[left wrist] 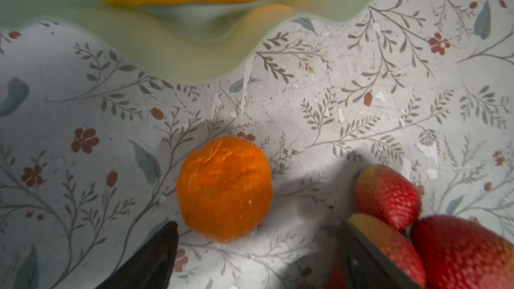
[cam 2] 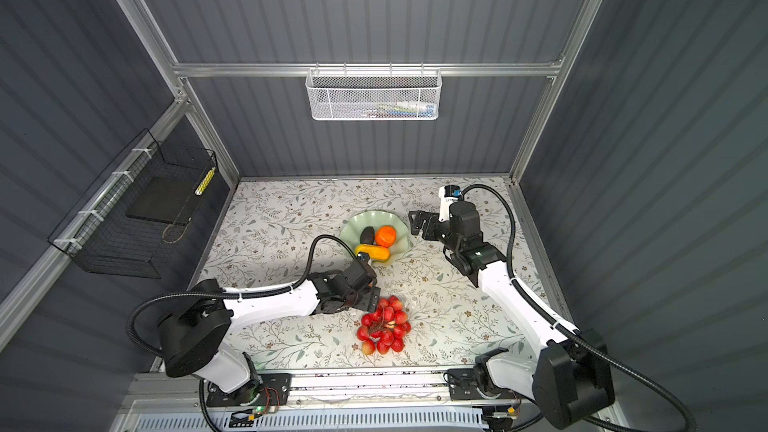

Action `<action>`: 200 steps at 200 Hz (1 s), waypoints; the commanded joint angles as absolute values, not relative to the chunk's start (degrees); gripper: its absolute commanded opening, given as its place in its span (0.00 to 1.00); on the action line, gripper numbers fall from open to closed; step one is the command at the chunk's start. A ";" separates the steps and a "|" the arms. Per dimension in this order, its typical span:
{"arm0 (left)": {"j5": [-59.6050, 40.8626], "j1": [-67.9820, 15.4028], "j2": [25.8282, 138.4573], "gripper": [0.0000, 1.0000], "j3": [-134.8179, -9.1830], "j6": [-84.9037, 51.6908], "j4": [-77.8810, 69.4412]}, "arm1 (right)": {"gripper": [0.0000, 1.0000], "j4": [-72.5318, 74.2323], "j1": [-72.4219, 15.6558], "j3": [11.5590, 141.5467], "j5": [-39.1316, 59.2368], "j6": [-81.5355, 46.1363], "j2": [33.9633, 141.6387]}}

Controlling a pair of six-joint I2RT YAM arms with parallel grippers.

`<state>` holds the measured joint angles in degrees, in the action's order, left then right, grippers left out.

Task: Place and organize the fake fruits in the fruit bowl
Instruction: 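Grasp the small orange fruit with the left gripper while the right arm withdraws, then carry the small orange fruit with the left gripper into the bowl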

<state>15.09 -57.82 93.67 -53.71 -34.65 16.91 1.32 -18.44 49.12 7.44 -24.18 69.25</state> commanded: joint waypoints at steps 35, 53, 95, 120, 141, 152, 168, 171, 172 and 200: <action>21.95 -57.92 96.64 0.92 -57.93 -36.96 19.61 | 0.99 2.21 -17.16 47.81 8.95 -25.02 67.39; 20.95 -57.84 97.98 0.88 -58.44 -36.84 19.53 | 0.99 2.40 -16.87 47.94 9.45 -25.39 67.73; 19.31 -57.77 100.19 0.72 -58.74 -37.69 19.34 | 0.99 2.56 -16.61 47.81 10.02 -25.84 68.46; 18.87 -57.00 100.51 0.61 -58.71 -37.85 19.40 | 0.99 2.68 -16.43 47.83 10.35 -26.10 68.91; 19.33 -56.87 98.80 0.54 -58.03 -37.29 19.64 | 0.99 2.73 -16.28 47.99 10.84 -26.36 69.17; 19.74 -56.87 97.13 0.50 -57.55 -36.80 20.24 | 0.99 2.86 -16.25 47.99 10.90 -26.45 69.34; 20.36 -56.87 93.50 0.45 -57.30 -35.85 22.17 | 0.99 2.97 -16.17 47.99 10.94 -26.71 69.52; 20.50 -56.93 92.77 0.45 -57.30 -35.59 22.63 | 0.99 2.99 -16.15 47.99 11.02 -26.67 69.52; 20.62 -56.90 92.44 0.45 -57.30 -35.51 22.74 | 0.99 3.03 -16.12 47.99 11.05 -26.74 69.52; 20.89 -55.22 84.14 0.45 -58.94 -32.32 26.19 | 0.99 3.53 -15.91 48.08 11.46 -27.22 70.05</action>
